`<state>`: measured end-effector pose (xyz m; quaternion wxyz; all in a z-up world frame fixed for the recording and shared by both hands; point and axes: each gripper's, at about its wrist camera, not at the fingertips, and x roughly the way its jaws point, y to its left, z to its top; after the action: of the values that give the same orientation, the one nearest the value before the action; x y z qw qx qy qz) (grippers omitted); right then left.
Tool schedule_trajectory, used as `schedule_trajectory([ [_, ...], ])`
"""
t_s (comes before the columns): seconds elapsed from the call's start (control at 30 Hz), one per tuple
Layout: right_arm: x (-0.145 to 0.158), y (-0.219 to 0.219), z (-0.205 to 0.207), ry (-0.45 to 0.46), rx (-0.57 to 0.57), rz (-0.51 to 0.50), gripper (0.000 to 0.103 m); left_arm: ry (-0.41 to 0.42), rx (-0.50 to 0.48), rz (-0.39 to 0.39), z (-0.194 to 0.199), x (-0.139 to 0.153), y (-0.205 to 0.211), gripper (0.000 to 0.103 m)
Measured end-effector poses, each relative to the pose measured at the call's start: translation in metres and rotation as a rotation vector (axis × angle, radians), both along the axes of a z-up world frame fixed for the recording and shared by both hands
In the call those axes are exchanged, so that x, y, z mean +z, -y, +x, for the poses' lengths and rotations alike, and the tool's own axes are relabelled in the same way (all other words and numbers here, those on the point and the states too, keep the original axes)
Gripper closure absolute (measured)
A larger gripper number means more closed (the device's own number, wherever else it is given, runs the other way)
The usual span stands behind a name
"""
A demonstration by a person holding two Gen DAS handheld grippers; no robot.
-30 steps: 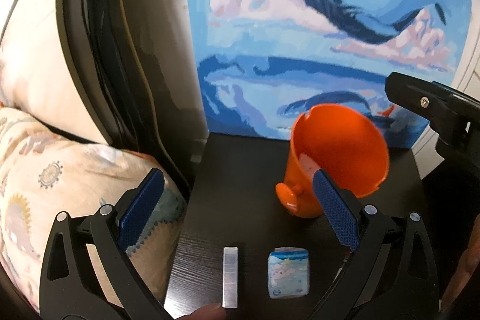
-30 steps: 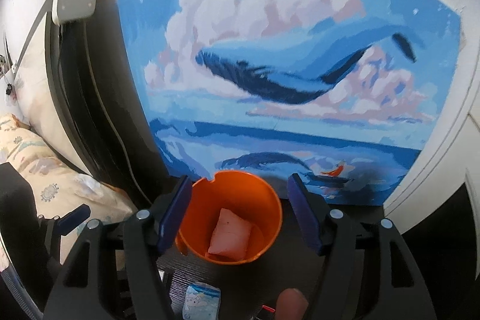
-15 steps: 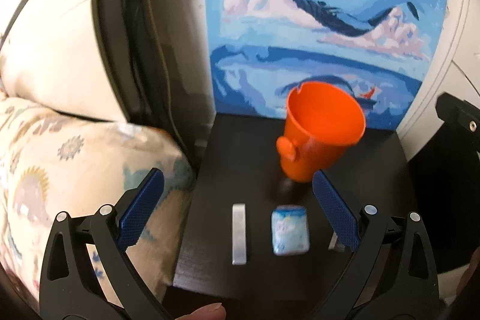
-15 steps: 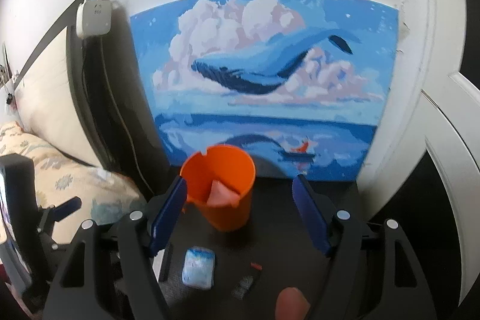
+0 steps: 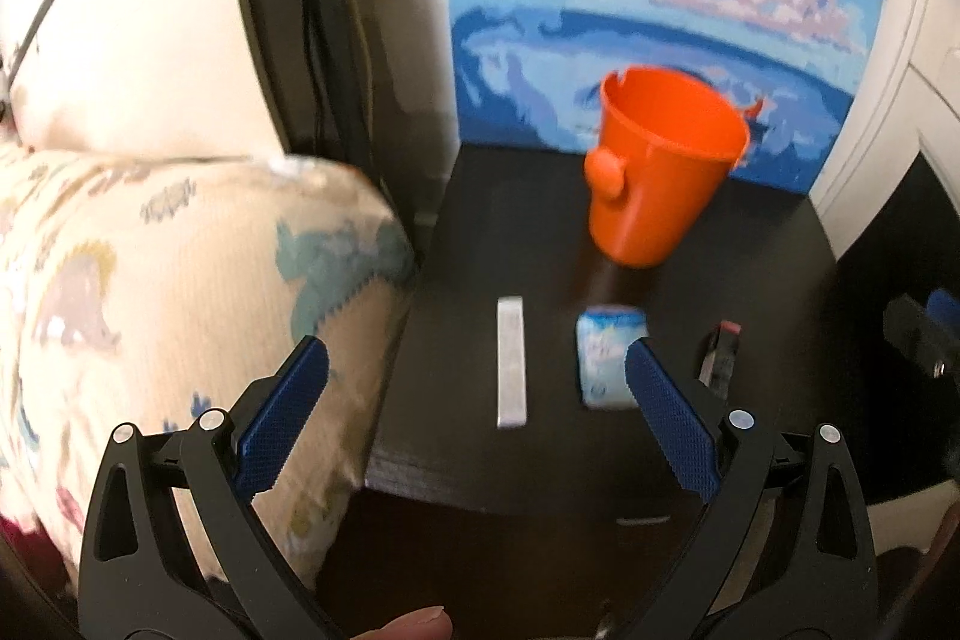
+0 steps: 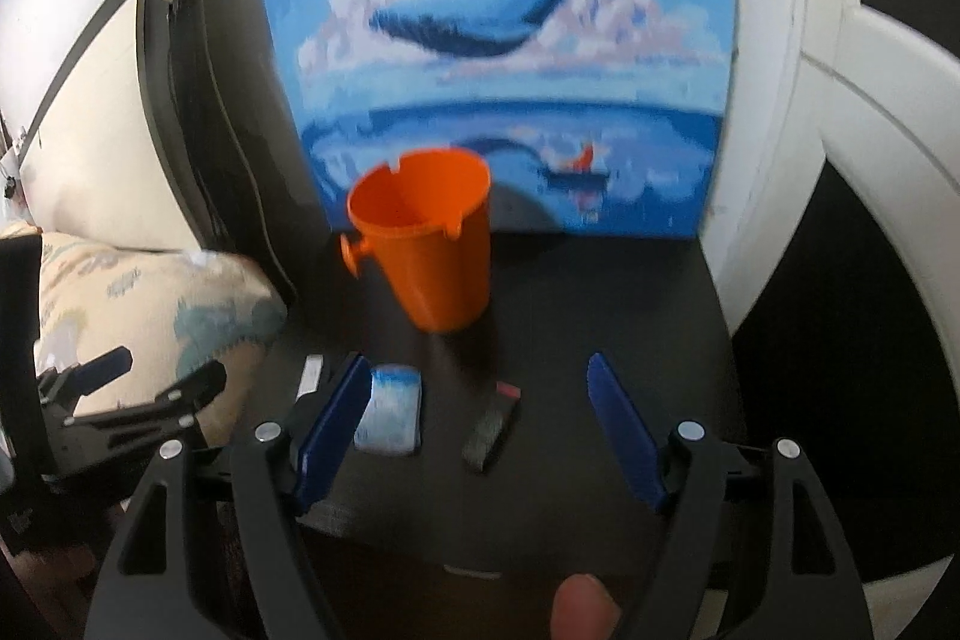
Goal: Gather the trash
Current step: 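Withdraw the right gripper and move it toward the black box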
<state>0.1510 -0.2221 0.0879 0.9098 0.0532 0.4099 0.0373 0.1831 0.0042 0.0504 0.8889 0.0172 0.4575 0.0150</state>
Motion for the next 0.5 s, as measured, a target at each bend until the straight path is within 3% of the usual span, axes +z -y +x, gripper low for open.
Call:
schedule_trajectory([
  [0.27,-0.026,-0.012,-0.02,-0.048,0.028,-0.002,0.028,-0.044,-0.011,0.008,-0.017,-0.023,0.004,0.006],
  [0.5,-0.028,-0.017,-0.022,-0.042,0.032,-0.017,0.028,-0.044,-0.022,0.009,-0.016,-0.026,0.008,0.006],
])
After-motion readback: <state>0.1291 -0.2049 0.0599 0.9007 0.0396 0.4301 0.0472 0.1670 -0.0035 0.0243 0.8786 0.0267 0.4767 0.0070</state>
